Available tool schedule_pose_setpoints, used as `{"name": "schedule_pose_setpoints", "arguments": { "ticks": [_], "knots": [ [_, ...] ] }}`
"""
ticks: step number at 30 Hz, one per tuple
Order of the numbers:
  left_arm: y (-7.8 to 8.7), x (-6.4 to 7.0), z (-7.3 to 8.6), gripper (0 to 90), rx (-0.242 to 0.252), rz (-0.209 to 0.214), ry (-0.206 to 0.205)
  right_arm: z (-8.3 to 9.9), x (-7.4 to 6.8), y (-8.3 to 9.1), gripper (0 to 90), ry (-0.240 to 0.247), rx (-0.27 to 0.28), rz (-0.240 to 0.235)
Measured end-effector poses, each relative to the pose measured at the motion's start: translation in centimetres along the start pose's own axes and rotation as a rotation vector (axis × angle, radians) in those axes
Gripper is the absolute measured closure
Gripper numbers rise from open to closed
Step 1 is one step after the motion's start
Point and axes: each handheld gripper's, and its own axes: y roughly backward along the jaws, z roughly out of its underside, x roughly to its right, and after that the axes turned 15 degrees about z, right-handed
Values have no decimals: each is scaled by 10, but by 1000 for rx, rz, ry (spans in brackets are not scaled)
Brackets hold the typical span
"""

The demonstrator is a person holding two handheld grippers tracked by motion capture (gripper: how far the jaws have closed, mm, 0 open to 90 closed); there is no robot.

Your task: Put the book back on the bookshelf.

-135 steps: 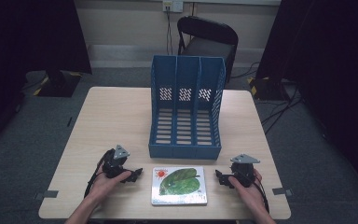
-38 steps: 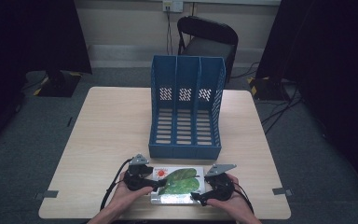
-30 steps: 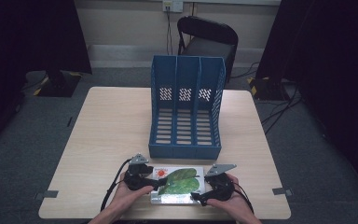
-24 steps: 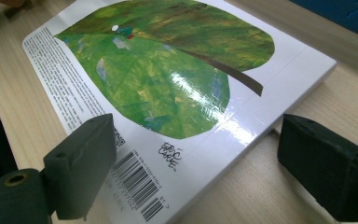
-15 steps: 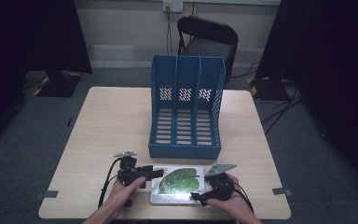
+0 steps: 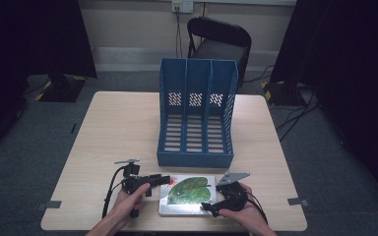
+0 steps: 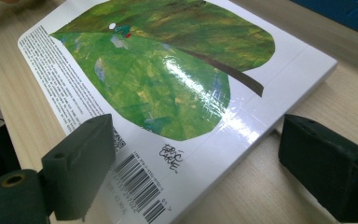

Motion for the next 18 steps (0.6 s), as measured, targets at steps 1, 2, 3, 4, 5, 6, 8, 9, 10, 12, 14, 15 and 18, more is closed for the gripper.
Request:
{"name": "schedule_pose_setpoints", "arguments": {
  "ticks": [1, 2, 3, 4, 5, 6, 8, 9, 10, 12, 14, 15, 18],
  "knots": [
    [0, 0, 0, 309, 0, 3, -5, 0, 0, 0, 99, 0, -2, -2],
    [1, 0, -1, 309, 6, 6, -3, 0, 0, 0, 99, 0, -2, -2],
    [2, 0, -2, 307, 32, 36, 11, 0, 2, 1, 99, -9, -5, -14],
    [3, 1, -2, 310, 34, 42, 9, 0, 2, 1, 99, -12, -5, -17],
    [3, 1, -2, 314, 34, 42, 9, 0, 2, 1, 98, -13, -6, -18],
    [4, 1, -3, 315, 36, 51, 5, 0, 2, 1, 94, -14, -6, -19],
    [4, 3, -3, 315, 47, 60, -2, 0, 2, 1, 93, -12, -9, -21],
    [4, 3, -3, 314, 51, 63, -3, 0, 2, 1, 90, -13, -9, -22],
    [4, 3, -3, 313, 56, 67, -4, 0, 2, 1, 87, -14, -10, -24],
    [5, 3, -4, 312, 69, 80, 8, 0, 3, 1, 86, -17, -14, -28],
    [5, 3, -4, 313, 80, 92, 18, 0, 3, 2, 86, -19, -18, -31],
    [6, 4, -4, 313, 90, 97, 17, 0, 3, 2, 85, -20, -17, -32],
    [6, 4, -3, 317, 78, 85, 15, 0, 3, 2, 85, -23, -17, -30]
  ]
}}
